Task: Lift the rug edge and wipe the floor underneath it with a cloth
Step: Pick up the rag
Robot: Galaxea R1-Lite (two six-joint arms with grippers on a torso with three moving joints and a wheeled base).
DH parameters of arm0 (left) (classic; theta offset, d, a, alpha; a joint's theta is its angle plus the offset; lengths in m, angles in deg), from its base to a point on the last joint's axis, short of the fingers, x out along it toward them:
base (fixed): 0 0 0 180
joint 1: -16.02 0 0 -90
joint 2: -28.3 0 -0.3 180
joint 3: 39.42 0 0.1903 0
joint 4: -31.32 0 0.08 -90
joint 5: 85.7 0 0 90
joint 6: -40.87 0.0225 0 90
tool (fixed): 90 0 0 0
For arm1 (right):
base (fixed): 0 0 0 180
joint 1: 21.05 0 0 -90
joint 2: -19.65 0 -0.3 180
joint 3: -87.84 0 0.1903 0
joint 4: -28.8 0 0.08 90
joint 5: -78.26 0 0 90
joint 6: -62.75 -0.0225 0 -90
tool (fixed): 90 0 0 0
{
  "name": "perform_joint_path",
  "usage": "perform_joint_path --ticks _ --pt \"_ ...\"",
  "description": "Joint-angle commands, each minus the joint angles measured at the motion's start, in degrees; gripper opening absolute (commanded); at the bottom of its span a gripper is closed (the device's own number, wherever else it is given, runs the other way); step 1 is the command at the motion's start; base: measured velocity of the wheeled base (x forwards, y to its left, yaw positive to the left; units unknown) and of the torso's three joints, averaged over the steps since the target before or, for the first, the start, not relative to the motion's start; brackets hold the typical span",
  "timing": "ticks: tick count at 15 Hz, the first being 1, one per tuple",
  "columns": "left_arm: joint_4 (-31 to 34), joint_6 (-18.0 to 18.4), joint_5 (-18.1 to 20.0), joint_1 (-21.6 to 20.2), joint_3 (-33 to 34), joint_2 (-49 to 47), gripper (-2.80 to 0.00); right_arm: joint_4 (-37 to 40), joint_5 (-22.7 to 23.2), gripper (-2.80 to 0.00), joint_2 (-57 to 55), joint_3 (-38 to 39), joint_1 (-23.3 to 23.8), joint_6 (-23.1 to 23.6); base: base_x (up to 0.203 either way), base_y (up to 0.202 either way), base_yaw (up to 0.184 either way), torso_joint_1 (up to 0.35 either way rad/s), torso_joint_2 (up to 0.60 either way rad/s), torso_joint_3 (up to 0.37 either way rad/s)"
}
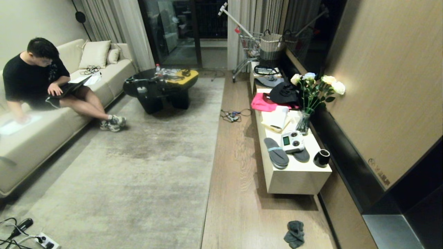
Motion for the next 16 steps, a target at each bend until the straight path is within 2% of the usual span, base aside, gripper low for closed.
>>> perform_joint_path --ticks 1,16 --pt "0.0 0.0 0.0 0.0 0.0 0.0 -2.8 0.0 0.0 -2.8 -0.1 0.0 0.0 0.0 0.0 0.0 0.0 0.0 0.0 0.0" --pt "0.0 0.0 0.0 0.0 0.0 0.0 -2.8 -0.1 0.0 -2.8 -0.1 0.0 0.0 -0.1 0.0 0.0 0.0 0.0 0.0 0.0"
